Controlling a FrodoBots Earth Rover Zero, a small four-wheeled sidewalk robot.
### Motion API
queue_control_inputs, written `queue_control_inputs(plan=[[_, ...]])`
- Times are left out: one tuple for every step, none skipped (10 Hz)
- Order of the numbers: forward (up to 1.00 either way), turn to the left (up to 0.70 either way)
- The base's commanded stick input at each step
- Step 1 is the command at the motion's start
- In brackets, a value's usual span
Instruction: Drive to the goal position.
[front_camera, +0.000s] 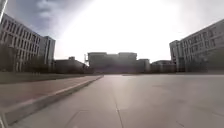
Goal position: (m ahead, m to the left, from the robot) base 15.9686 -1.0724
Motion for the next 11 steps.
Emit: queue_control_inputs(plan=[[1.00, 0.00], [1.00, 0.00], [1.00, 0.00], [1.00, 0.00], [1.00, 0.00], [1.00, 0.00], [1.00, 0.00], [1.00, 0.00], [1.00, 0.00], [1.00, 0.00], [1.00, 0.00]])
